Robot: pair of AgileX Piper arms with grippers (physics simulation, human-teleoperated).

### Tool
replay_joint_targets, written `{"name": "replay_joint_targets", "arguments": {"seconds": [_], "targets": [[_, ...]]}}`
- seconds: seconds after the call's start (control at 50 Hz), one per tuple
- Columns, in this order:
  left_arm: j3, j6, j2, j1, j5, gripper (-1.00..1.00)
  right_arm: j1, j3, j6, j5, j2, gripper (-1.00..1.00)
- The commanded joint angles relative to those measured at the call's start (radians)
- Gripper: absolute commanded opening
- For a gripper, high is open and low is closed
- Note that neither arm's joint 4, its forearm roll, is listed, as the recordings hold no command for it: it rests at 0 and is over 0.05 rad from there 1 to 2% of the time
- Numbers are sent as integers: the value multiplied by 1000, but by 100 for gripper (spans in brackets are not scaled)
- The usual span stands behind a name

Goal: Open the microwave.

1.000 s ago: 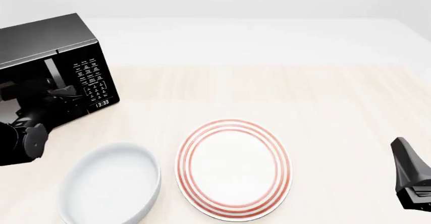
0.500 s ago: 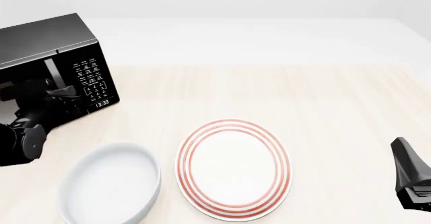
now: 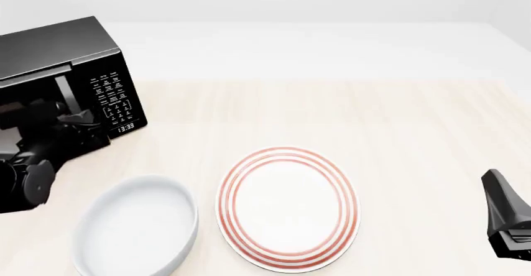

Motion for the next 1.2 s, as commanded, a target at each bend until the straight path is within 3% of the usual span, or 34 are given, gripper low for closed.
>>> {"name": "replay_joint_targets", "arguments": {"seconds": [0.02, 1.2], "targets": [[22, 3, -36, -7, -20, -100, 0, 0, 0, 0, 0, 100], [129, -10, -94, -44, -152, -100, 0, 0, 0, 0, 0, 100]]}}
